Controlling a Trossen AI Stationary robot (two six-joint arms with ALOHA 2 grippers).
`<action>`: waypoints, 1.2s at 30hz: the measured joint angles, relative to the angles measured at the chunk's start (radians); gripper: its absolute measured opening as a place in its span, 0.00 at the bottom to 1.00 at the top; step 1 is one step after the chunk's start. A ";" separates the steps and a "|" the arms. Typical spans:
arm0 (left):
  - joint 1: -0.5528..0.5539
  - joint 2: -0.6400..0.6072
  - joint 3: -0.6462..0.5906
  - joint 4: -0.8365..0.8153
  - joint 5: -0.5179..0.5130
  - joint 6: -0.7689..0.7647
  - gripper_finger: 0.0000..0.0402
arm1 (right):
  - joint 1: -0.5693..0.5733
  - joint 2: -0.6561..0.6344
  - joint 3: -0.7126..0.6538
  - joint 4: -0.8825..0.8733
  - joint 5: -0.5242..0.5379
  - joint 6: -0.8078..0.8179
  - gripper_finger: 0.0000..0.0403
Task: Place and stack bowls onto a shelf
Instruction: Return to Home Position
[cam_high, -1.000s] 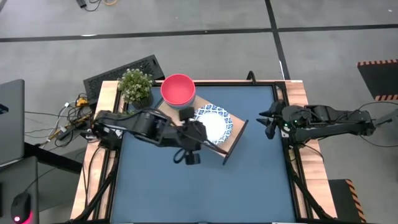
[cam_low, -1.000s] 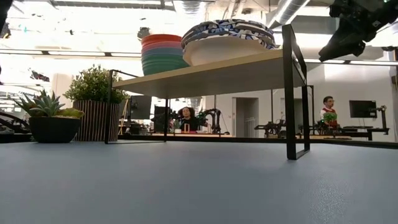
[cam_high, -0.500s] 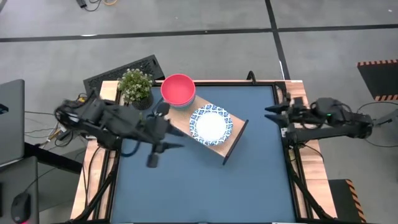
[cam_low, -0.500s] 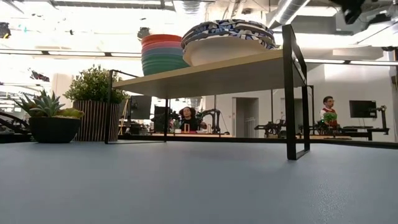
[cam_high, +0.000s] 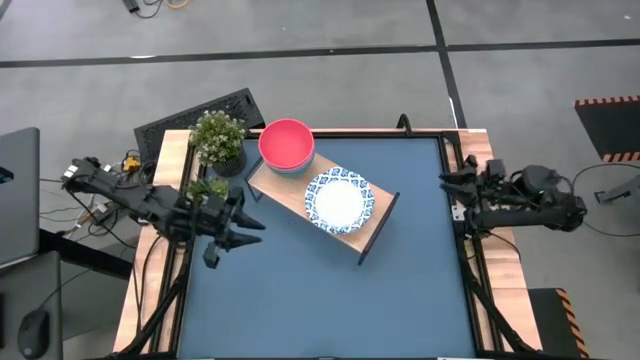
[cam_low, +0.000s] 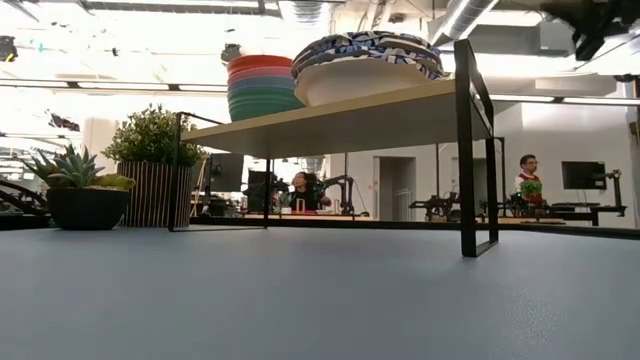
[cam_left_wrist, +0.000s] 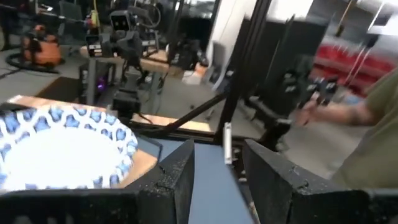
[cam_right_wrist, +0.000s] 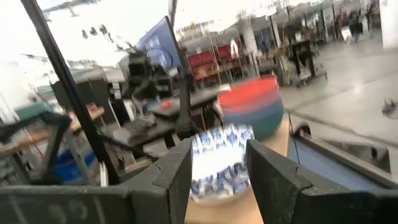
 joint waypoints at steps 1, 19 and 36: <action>0.000 -0.038 -0.053 0.034 0.004 -0.020 0.30 | 0.000 0.001 -0.013 -0.012 0.000 0.007 0.44; 0.000 -0.524 -0.565 0.183 0.084 -0.179 0.30 | 0.003 0.000 -0.310 0.258 -0.165 0.043 0.44; 0.000 -0.694 -0.716 0.035 -0.032 -0.165 0.30 | 0.003 0.001 -0.523 0.430 -0.236 0.125 0.44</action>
